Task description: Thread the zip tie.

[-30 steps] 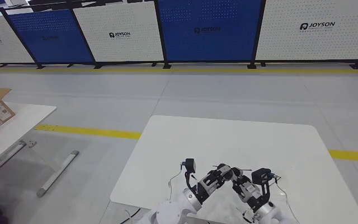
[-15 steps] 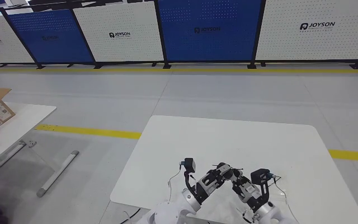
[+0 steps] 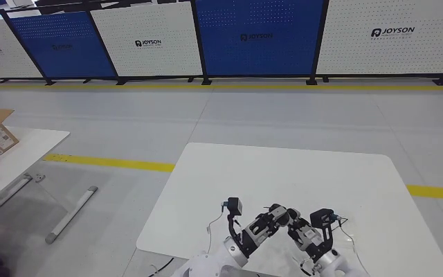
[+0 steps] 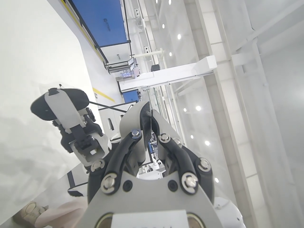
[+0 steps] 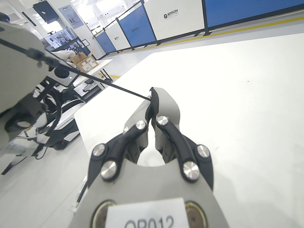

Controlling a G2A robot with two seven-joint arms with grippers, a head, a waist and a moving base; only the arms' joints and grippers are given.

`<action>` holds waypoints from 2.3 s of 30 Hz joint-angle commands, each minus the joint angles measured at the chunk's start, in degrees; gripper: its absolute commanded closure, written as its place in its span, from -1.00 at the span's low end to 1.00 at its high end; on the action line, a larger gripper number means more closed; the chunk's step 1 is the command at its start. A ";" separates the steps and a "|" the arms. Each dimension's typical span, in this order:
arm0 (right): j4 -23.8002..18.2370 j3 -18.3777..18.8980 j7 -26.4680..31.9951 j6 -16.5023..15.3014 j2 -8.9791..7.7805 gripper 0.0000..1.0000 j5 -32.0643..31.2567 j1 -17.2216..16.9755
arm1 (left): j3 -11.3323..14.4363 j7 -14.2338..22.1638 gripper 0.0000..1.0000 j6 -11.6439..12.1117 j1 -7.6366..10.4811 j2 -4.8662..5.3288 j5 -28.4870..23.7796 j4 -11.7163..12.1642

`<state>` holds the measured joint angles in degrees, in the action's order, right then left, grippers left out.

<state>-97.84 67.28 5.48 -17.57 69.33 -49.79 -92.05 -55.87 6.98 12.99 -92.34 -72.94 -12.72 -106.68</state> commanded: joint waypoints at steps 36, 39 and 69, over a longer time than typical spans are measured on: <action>-5.76 15.78 -15.32 -1.91 -2.70 -1.00 15.82 -11.76 | -2.98 -6.03 1.00 -4.67 3.57 -0.23 -2.18 9.44; -5.76 15.78 -15.32 -1.91 -2.70 -1.00 15.82 -11.76 | -2.98 -6.03 1.00 -4.67 3.57 -0.23 -2.18 9.44; -5.30 28.12 -0.70 -1.91 -4.09 -1.00 45.56 -11.35 | -8.24 -14.21 1.00 -3.65 3.26 -1.00 -15.92 9.30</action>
<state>-103.14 95.40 4.77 -19.48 65.24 -4.24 -103.40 -64.10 -7.22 9.35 -89.08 -73.94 -28.64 -97.38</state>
